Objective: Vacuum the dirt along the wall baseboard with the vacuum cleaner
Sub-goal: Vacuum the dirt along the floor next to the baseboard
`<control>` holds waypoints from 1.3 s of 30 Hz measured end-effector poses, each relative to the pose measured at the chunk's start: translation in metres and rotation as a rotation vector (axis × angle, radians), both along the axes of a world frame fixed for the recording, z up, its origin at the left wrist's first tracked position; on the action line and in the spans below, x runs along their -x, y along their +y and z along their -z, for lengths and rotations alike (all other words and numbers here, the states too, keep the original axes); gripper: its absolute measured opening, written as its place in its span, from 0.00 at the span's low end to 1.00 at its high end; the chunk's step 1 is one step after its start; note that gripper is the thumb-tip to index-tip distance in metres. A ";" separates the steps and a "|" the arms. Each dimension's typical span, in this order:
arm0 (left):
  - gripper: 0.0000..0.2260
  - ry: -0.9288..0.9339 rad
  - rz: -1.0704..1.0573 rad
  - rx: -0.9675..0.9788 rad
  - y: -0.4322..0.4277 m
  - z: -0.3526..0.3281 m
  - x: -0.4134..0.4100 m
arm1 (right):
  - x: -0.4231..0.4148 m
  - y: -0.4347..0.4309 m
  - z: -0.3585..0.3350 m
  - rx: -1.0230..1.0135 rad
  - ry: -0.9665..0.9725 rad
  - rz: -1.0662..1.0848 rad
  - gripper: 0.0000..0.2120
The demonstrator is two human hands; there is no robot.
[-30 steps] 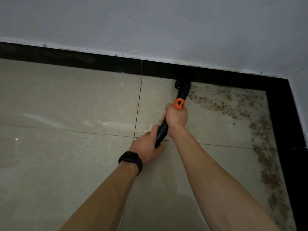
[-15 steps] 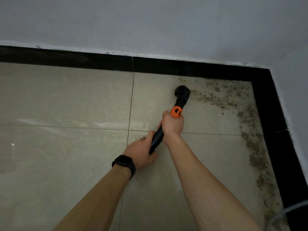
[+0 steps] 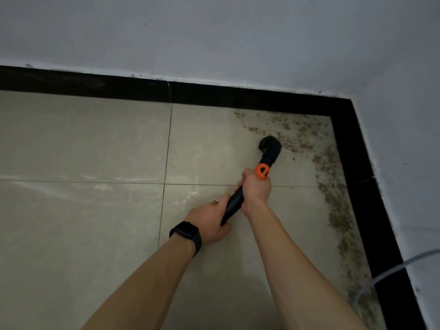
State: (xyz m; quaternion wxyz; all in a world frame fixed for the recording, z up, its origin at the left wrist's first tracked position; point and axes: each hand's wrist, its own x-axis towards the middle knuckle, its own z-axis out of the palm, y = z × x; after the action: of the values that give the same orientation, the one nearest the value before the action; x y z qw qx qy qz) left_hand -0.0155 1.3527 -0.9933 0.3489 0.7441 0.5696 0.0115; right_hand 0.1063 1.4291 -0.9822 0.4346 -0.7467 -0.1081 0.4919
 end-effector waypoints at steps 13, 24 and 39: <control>0.21 0.019 0.003 -0.023 0.008 0.001 -0.011 | -0.011 0.007 0.000 -0.038 0.039 0.065 0.07; 0.22 0.024 -0.110 -0.072 0.009 0.011 0.017 | 0.024 0.020 0.003 -0.049 0.105 -0.019 0.08; 0.20 -0.012 -0.188 -0.111 0.029 0.018 0.031 | 0.043 0.047 0.003 -0.068 0.082 -0.126 0.07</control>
State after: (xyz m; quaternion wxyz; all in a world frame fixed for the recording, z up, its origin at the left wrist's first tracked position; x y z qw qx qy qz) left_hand -0.0466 1.3820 -1.0109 0.3081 0.7054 0.6333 0.0802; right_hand 0.0635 1.4765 -0.9854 0.4319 -0.7026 -0.1534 0.5443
